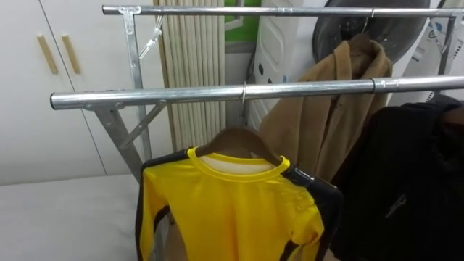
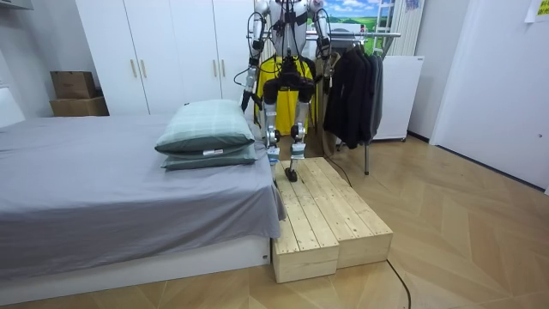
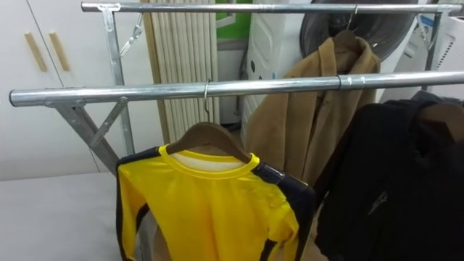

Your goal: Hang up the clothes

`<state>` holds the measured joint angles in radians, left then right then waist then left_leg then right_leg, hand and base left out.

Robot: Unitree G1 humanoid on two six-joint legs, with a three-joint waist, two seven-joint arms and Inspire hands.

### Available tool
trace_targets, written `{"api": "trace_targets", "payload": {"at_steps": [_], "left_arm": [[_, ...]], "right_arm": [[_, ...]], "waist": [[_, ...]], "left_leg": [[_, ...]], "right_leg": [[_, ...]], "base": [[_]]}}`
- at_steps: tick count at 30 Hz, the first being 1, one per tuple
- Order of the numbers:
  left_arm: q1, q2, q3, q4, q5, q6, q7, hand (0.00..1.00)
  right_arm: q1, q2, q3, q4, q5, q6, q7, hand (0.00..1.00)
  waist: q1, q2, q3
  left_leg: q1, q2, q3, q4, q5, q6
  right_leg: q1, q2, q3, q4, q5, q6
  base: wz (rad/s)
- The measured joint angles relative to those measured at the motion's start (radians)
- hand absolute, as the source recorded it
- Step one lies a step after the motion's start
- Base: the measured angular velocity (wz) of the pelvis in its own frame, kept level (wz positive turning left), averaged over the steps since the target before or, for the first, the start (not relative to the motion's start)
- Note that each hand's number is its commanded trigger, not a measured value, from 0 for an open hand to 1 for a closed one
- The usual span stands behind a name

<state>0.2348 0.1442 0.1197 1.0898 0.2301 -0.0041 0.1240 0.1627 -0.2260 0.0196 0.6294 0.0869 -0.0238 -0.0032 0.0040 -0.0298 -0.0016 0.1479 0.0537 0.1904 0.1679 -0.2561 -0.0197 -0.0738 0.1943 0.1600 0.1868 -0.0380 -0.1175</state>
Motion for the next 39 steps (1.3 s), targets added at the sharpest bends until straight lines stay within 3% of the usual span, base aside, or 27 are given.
{"api": "trace_targets", "payload": {"at_steps": [6, 11, 20, 32, 39], "left_arm": [[-0.003, 0.000, -0.001, 0.003, -0.002, -0.003, 0.004, 0.00], [-0.003, 0.000, -0.003, 0.011, -0.002, -0.016, 0.013, 0.00], [-0.005, -0.002, -0.003, 0.025, -0.003, -0.042, 0.019, 0.00], [-0.006, -0.018, 0.026, 0.036, -0.040, -0.046, 0.016, 0.00], [0.002, -0.019, 0.026, 0.041, -0.044, -0.044, 0.016, 0.00]], "right_arm": [[0.019, 0.008, 0.002, 0.170, -0.058, -0.014, 0.017, 0.00], [0.026, 0.030, 0.002, 0.245, -0.052, -0.021, 0.031, 0.00], [0.017, 0.072, -0.001, 0.416, 0.124, -0.049, 0.112, 0.00], [0.013, 0.095, -0.044, 0.576, 0.258, -0.048, 0.160, 0.00], [-0.014, 0.099, -0.045, 0.638, 0.308, -0.017, 0.167, 0.00]], "waist": [[0.001, 0.000, -0.0041], [0.000, 0.002, -0.0022], [-0.002, 0.008, -0.0011], [-0.003, 0.007, -0.0009], [-0.003, 0.009, -0.0017]], "left_leg": [[-0.001, 0.000, -0.002, -0.002, -0.002, 0.000], [-0.001, 0.000, -0.001, -0.003, -0.003, 0.001], [-0.003, 0.002, -0.006, -0.003, -0.005, 0.001], [0.002, 0.001, -0.001, -0.006, -0.006, 0.003], [0.001, 0.004, -0.005, -0.007, -0.007, 0.002]], "right_leg": [[0.000, 0.000, 0.003, 0.000, 0.002, 0.001], [0.000, 0.001, 0.006, -0.001, 0.005, 0.001], [0.001, 0.002, 0.004, -0.002, 0.008, -0.001], [0.010, 0.001, 0.002, -0.018, 0.014, 0.002], [0.011, -0.001, -0.014, -0.018, 0.018, -0.008]], "base": [[-0.01], [-0.03], [0.00], [0.00], [0.00]]}}
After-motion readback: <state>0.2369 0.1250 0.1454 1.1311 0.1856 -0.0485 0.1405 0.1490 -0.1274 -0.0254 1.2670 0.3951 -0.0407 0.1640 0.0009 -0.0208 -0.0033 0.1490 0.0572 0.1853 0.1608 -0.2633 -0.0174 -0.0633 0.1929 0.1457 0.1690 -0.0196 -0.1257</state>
